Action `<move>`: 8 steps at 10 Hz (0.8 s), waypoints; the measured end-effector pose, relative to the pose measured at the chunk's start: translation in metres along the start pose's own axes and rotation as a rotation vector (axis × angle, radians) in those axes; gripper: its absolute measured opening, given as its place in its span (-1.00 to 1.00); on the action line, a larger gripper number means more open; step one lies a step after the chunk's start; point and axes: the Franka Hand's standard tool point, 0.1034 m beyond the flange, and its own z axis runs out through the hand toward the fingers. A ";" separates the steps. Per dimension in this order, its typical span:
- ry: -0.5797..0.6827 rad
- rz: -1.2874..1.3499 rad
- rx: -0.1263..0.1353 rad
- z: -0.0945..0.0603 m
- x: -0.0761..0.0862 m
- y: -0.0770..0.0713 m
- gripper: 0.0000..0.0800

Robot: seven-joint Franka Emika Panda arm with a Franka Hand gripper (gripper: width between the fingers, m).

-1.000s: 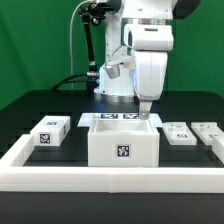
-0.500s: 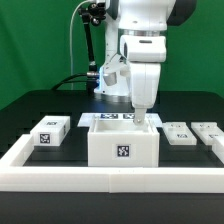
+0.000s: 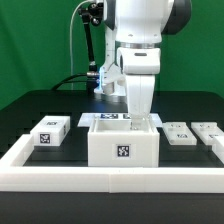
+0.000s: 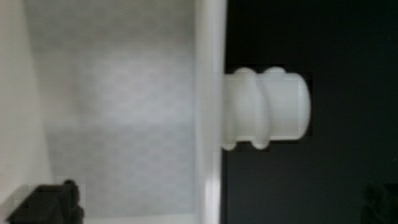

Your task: Assemble cabinet

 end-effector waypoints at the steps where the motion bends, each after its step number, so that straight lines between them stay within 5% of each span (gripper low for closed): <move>1: 0.003 0.002 0.010 0.007 0.000 -0.004 0.99; 6: 0.003 0.009 0.019 0.009 0.000 -0.003 0.99; 8: 0.003 0.010 0.020 0.010 -0.001 -0.004 0.31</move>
Offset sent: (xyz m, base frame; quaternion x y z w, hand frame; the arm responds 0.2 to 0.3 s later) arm 0.0016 0.0003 -0.0036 0.0027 0.0020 -0.0040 1.0000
